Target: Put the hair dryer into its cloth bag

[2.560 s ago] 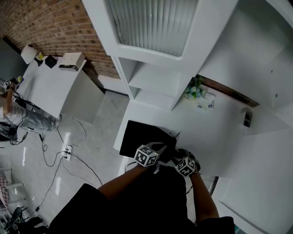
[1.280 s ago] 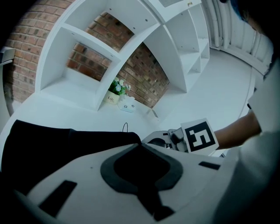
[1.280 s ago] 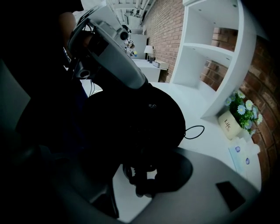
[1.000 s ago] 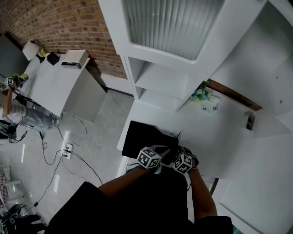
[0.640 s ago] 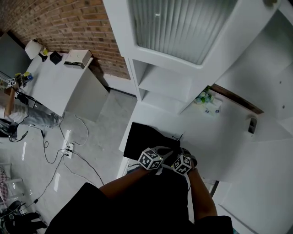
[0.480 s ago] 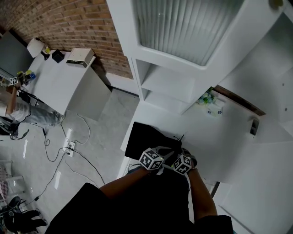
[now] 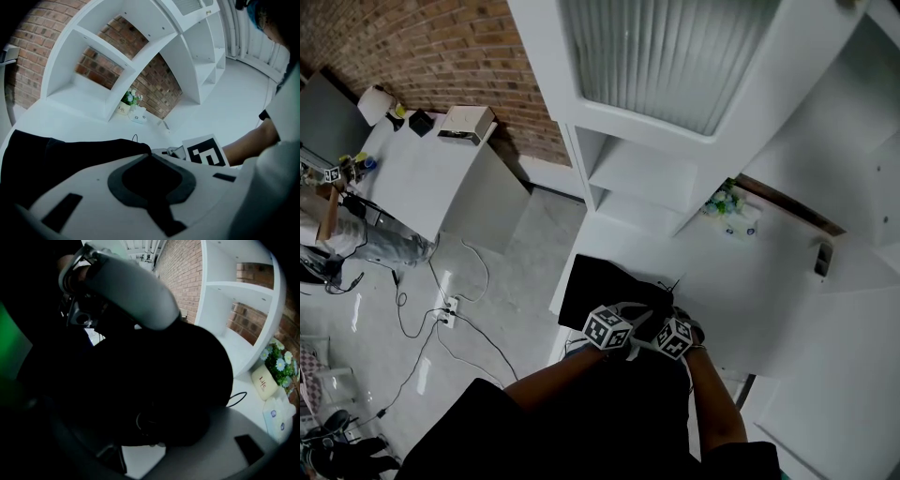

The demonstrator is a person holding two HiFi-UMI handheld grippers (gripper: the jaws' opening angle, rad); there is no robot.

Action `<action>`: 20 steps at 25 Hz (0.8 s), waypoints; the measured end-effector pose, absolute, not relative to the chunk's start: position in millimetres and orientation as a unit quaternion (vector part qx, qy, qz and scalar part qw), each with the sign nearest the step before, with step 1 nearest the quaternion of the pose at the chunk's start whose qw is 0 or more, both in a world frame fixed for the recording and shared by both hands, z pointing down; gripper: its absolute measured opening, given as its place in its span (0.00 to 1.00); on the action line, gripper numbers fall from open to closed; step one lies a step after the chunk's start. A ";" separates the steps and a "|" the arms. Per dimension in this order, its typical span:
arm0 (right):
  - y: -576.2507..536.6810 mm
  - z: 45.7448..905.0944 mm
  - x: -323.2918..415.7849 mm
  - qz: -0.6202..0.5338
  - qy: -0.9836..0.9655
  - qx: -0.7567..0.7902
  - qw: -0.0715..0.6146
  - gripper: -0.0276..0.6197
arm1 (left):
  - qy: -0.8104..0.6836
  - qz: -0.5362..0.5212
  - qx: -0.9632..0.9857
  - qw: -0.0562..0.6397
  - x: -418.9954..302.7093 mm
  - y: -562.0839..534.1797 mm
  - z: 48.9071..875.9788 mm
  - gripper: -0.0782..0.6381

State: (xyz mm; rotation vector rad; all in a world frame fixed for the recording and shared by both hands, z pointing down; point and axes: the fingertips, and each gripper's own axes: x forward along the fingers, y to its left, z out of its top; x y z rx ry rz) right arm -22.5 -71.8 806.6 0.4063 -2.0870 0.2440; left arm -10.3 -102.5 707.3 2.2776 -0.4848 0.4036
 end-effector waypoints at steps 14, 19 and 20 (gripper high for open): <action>-54.0 805.4 36.8 0.134 -0.836 0.227 0.481 0.40 | -0.188 0.155 0.880 0.407 -6.7 -94.8 713.5 0.15; -62.9 814.2 28.0 0.115 -0.827 0.239 0.496 0.35 | -0.181 0.160 0.882 0.404 -7.7 -90.2 714.3 0.15; -63.9 815.1 27.9 0.109 -0.825 0.237 0.501 0.34 | -0.180 0.160 0.882 0.404 -8.1 -89.7 714.1 0.15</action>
